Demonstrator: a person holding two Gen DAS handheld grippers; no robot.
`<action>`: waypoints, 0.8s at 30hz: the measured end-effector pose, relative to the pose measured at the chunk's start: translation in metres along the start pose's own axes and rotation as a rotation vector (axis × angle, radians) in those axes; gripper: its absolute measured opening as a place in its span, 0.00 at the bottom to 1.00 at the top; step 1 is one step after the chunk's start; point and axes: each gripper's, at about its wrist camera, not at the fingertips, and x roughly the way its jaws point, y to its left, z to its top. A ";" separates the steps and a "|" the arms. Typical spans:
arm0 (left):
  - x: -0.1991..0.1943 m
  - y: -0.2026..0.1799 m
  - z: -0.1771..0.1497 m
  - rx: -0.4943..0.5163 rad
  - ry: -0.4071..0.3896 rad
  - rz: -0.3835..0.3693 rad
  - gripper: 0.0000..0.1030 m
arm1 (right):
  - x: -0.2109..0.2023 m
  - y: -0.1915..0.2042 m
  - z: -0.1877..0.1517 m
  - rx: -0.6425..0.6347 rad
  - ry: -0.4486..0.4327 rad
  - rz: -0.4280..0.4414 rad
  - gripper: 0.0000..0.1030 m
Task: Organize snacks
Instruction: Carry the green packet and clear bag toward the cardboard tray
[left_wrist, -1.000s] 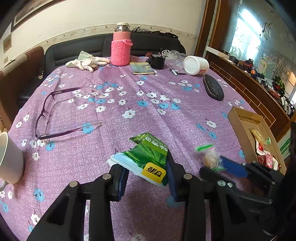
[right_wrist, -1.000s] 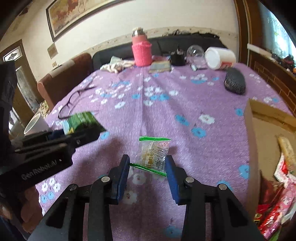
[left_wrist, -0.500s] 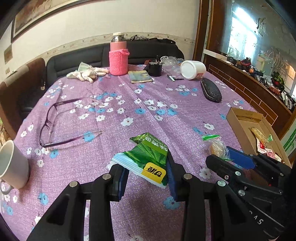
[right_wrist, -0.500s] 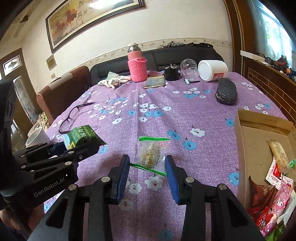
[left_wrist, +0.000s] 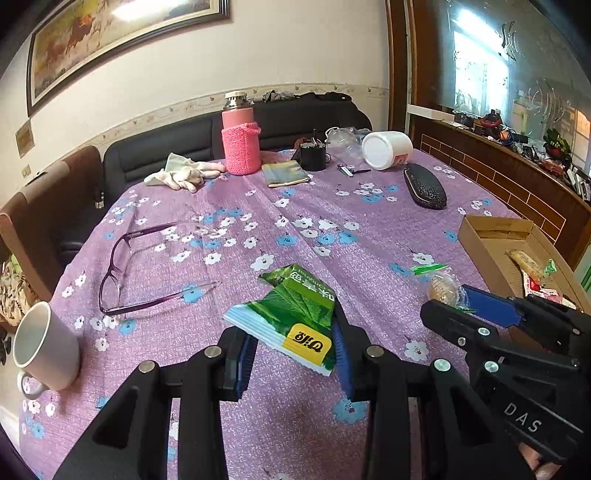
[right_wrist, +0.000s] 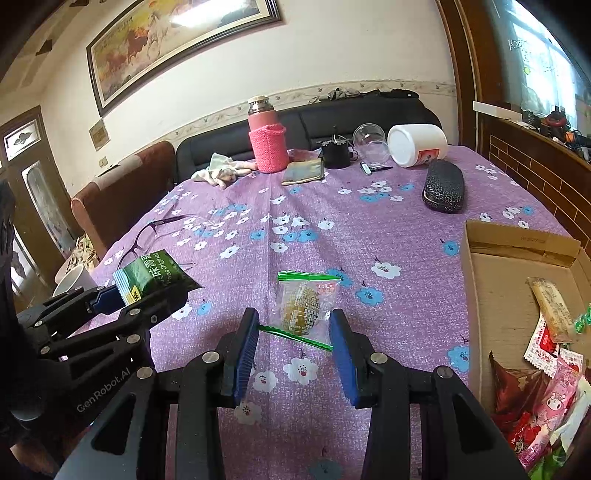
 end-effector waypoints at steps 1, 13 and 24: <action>-0.001 0.000 0.000 0.003 -0.005 0.004 0.35 | -0.001 -0.001 0.000 0.003 -0.002 0.001 0.41; -0.012 -0.005 0.001 0.040 -0.065 0.048 0.35 | -0.028 -0.025 0.004 0.105 -0.056 -0.012 0.41; -0.018 -0.017 -0.001 0.089 -0.106 0.083 0.35 | -0.071 -0.068 -0.010 0.231 -0.092 -0.019 0.41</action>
